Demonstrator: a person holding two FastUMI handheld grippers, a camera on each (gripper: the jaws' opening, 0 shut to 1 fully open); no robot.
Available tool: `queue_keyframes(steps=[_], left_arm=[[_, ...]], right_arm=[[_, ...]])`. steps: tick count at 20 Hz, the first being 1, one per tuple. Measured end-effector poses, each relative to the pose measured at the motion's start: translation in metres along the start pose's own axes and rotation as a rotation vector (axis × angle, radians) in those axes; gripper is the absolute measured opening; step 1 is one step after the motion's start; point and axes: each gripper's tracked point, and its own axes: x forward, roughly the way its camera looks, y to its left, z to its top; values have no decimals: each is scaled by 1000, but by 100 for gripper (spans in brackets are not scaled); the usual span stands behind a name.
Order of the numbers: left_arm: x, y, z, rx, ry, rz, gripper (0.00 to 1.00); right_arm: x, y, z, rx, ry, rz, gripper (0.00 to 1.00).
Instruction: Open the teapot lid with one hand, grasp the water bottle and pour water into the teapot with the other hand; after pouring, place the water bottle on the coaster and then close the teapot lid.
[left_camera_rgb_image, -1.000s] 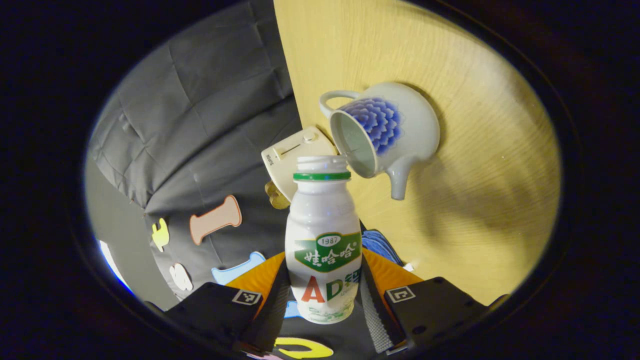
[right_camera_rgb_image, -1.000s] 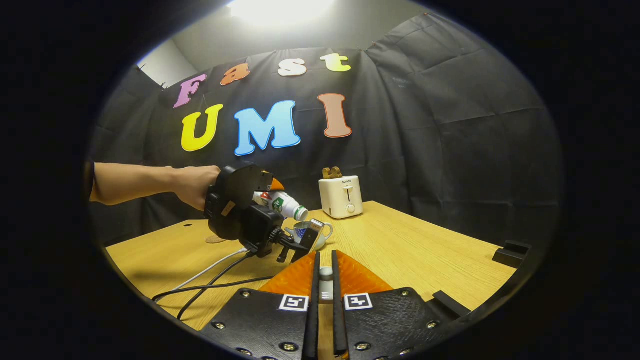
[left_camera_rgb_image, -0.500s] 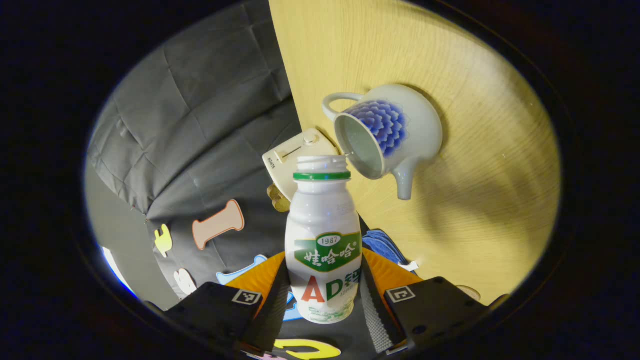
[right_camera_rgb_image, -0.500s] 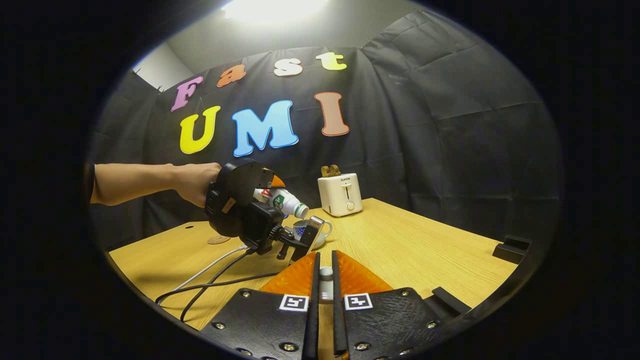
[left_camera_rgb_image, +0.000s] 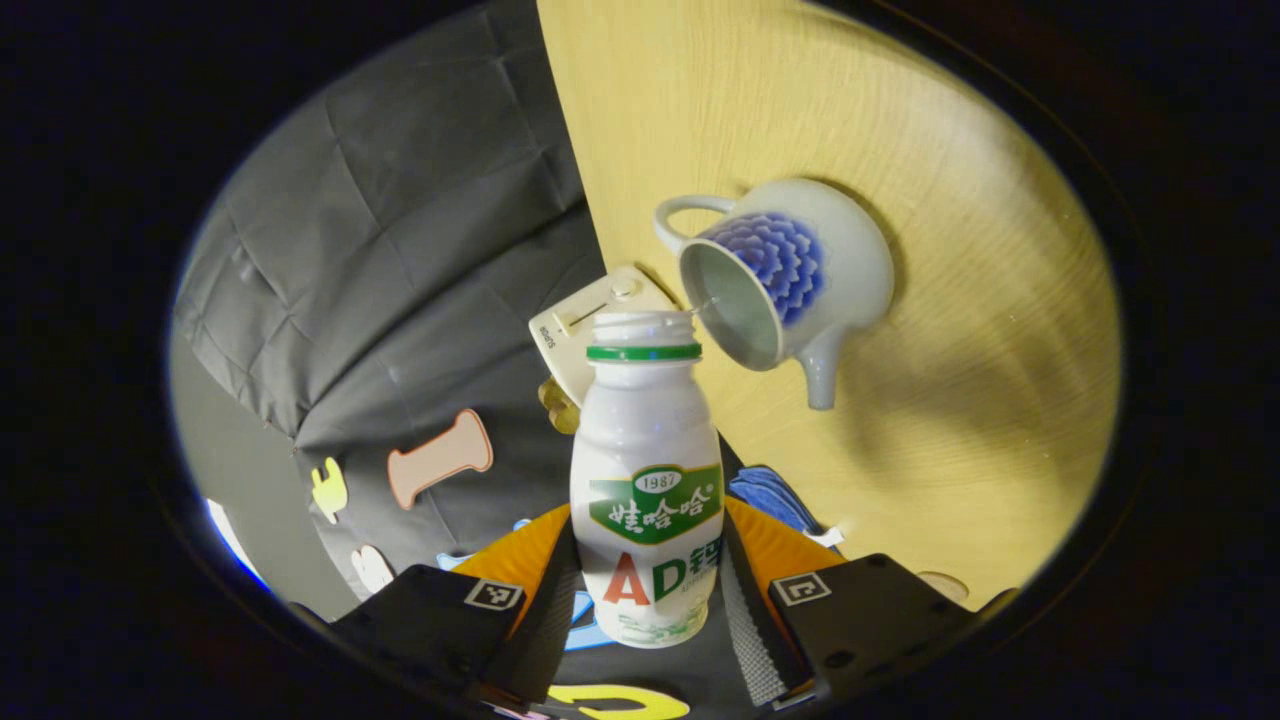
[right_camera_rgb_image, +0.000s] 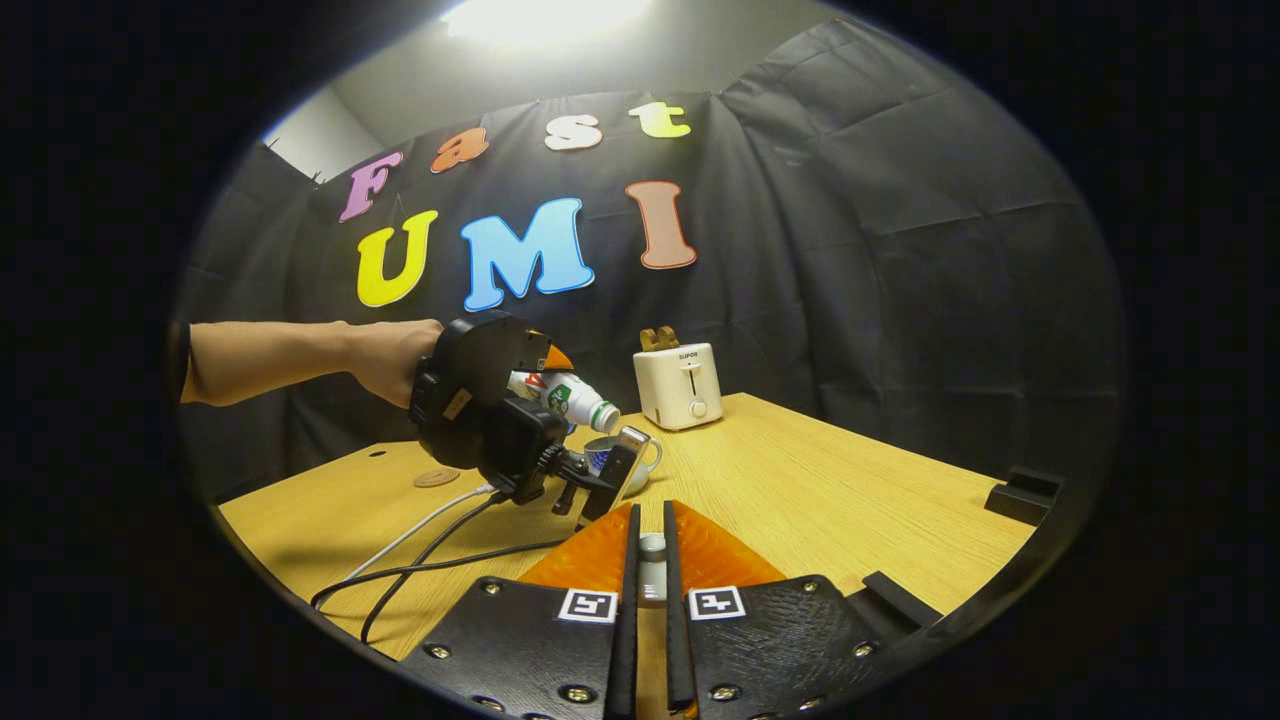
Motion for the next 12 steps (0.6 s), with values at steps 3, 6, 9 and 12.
queue_keyframes(steps=[3,6,9,12], left_arm=[[4,-8,-1,-62,-8,-16,75],[4,-19,-3,-141,-13,-13,76],[4,-27,-7,-221,-21,-20,81],[2,-33,-6,-300,-31,-12,81]], right_arm=[[0,1,2,5,6,-1,12],[2,4,3,-3,9,-1,12],[4,7,3,-18,16,0,12],[6,10,7,-37,10,-2,12]])
